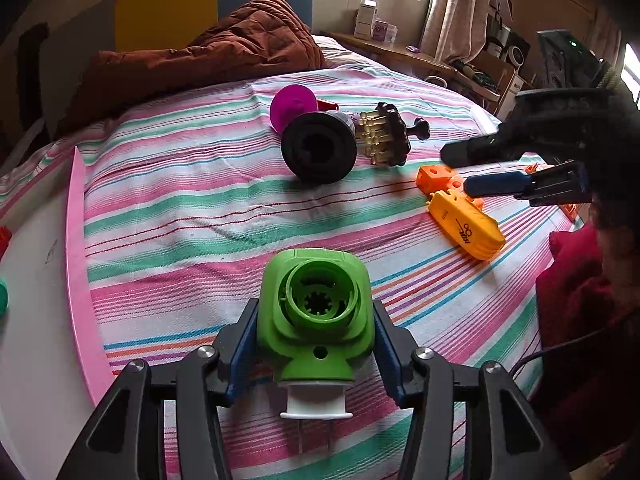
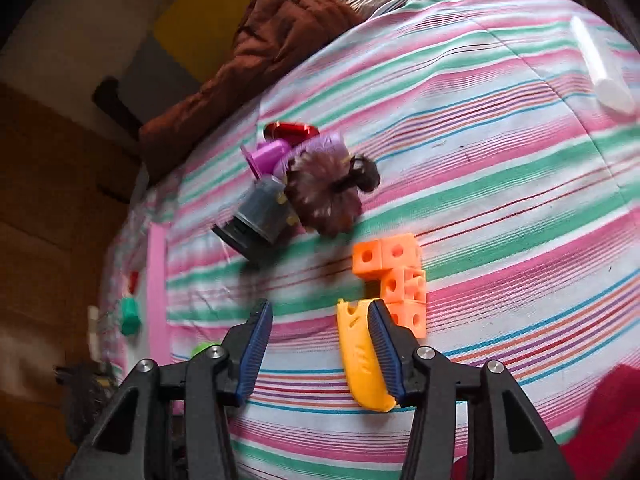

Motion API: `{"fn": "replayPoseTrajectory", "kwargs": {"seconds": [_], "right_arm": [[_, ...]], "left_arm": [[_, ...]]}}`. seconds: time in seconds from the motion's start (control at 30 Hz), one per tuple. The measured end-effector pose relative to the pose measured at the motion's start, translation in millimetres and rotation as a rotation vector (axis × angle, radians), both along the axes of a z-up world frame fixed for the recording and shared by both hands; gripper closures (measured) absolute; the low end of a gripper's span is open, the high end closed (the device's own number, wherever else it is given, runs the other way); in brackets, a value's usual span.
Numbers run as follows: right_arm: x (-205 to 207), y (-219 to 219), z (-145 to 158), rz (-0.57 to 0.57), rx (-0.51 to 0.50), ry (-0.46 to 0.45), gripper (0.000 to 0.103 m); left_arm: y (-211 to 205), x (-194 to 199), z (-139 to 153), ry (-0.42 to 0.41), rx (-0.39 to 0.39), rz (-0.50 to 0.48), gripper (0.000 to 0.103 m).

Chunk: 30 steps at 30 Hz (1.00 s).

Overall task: Organize rigid objects
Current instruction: 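Hold the green piece in the left gripper while the right gripper grasps the yellow piece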

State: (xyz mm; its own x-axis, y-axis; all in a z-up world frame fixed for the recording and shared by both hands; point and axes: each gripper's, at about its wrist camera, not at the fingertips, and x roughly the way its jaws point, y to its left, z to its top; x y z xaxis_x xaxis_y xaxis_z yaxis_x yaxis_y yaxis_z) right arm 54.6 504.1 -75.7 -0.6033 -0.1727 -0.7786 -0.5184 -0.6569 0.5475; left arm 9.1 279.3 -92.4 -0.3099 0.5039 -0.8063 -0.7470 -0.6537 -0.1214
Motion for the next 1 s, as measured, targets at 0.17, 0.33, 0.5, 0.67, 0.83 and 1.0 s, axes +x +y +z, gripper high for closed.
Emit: {"fn": "replayPoseTrajectory", "kwargs": {"seconds": [0.17, 0.33, 0.5, 0.67, 0.83, 1.0], "right_arm": [[-9.4, -11.5, -10.2, 0.088, 0.004, -0.091, 0.052], [-21.9, -29.5, -14.6, 0.149, 0.122, -0.176, 0.057], [-19.1, -29.8, -14.0, 0.158, 0.206, -0.208, 0.078], [-20.6, -36.1, -15.3, 0.173, 0.263, -0.229, 0.077], [-20.5, -43.5, -15.5, 0.193, 0.323, -0.231, 0.077], [-20.5, -49.0, -14.6, 0.212, 0.379, -0.237, 0.076]], "left_arm": [[0.0, 0.3, -0.5, 0.006, -0.002, 0.0, 0.05], [1.8, -0.2, -1.7, 0.016, -0.007, 0.004, 0.05], [3.6, 1.9, -1.6, 0.032, -0.018, 0.002, 0.05], [2.8, 3.7, 2.3, 0.038, -0.036, 0.005, 0.05], [-6.3, 6.7, 20.8, 0.07, -0.007, 0.017, 0.05], [-28.1, 4.8, 46.1, 0.068, 0.041, 0.062, 0.05]]}}
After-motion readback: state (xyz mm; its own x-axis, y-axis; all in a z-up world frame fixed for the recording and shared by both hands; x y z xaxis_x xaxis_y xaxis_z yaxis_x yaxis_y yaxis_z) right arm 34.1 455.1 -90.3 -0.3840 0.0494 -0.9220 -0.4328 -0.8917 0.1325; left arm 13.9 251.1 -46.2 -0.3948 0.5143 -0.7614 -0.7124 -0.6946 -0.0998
